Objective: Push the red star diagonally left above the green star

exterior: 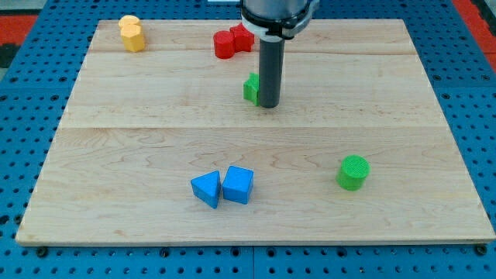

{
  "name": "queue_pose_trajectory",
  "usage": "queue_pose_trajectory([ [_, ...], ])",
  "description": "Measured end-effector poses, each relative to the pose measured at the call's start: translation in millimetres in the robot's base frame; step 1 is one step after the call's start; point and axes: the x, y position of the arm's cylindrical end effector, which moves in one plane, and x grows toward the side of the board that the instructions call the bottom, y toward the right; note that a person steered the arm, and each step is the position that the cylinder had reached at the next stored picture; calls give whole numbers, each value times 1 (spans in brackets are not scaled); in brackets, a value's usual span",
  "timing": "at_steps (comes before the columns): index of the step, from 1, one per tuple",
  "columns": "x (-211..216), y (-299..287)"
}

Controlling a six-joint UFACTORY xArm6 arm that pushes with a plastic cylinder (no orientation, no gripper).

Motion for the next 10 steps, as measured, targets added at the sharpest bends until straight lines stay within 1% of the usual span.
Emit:
queue_pose_trajectory([
  [2, -46, -5],
  [3, -78, 14],
  [4, -131, 25],
  [5, -178, 1],
  [6, -183, -48],
  [7, -154, -92],
  [8, -185, -101],
  [9, -196, -77],
  [10, -186, -60],
])
